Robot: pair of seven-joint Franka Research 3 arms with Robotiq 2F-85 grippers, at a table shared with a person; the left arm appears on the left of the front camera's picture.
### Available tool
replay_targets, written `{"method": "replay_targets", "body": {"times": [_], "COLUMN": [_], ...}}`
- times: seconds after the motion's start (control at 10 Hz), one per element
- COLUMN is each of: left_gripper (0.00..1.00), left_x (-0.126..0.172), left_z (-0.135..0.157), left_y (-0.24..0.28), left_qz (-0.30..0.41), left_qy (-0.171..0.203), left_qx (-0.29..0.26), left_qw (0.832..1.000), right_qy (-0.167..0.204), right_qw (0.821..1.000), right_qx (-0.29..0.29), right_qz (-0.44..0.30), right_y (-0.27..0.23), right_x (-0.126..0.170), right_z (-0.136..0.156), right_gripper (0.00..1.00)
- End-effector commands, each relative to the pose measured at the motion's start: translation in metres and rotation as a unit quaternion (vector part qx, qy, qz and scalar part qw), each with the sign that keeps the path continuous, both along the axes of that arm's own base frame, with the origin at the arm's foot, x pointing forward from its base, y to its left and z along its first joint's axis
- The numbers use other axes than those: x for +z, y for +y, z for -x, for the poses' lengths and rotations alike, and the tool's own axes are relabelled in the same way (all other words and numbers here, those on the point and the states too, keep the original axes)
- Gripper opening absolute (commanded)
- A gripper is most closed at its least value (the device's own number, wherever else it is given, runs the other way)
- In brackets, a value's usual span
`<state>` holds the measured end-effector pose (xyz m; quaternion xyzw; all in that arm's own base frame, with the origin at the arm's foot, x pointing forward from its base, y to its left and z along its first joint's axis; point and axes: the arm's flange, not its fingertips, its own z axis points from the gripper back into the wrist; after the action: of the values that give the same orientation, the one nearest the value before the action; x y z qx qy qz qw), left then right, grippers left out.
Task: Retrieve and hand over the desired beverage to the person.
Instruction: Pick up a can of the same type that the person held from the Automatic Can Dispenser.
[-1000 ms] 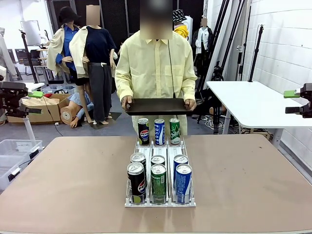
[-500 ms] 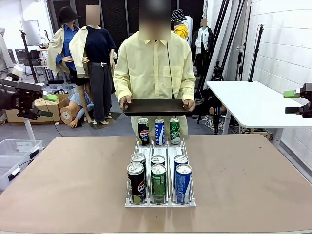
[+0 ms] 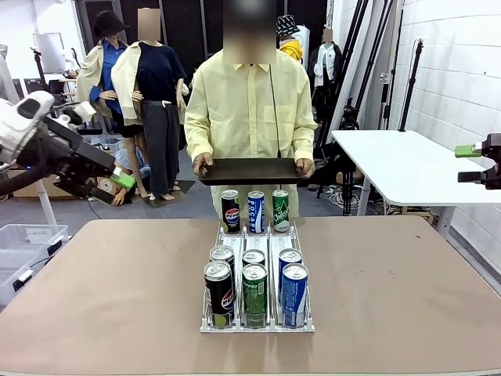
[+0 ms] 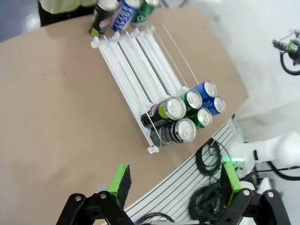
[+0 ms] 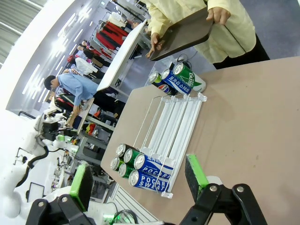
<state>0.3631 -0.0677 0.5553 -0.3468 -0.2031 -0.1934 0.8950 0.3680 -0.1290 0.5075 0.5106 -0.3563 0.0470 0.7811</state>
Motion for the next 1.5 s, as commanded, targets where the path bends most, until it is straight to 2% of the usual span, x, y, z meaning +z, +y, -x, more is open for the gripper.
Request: {"method": "replay_targets", "body": {"times": [0.0, 0.2, 0.5, 0.8, 1.4], "left_gripper": [1.00, 1.00, 1.00, 1.00, 1.00], "left_x": [-0.008, -0.008, 0.003, -0.012, -0.036], "left_z": [0.009, 0.014, 0.040, 0.051, 0.055], "left_y": [-0.031, -0.072, -0.119, -0.162, -0.213], "left_qz": [-0.056, -0.115, -0.187, -0.245, -0.294], "left_qy": [-0.008, -0.011, -0.055, -0.087, -0.088], "left_qx": [-0.005, -0.023, -0.044, -0.041, -0.055], "left_qw": [0.998, 0.993, 0.980, 0.965, 0.950], "right_qy": [-0.002, -0.002, -0.002, -0.002, -0.002], "right_qw": [1.000, 1.000, 1.000, 1.000, 1.000], "right_qx": [0.001, 0.001, 0.001, 0.001, 0.001], "right_qz": [-0.007, -0.007, -0.007, -0.007, -0.007], "right_y": [0.000, 0.000, 0.000, 0.000, 0.000], "right_x": [0.001, 0.001, 0.001, 0.001, 0.001], "right_z": [-0.001, -0.001, -0.001, -0.001, -0.001], "right_gripper": [1.00, 1.00, 1.00, 1.00, 1.00]}}
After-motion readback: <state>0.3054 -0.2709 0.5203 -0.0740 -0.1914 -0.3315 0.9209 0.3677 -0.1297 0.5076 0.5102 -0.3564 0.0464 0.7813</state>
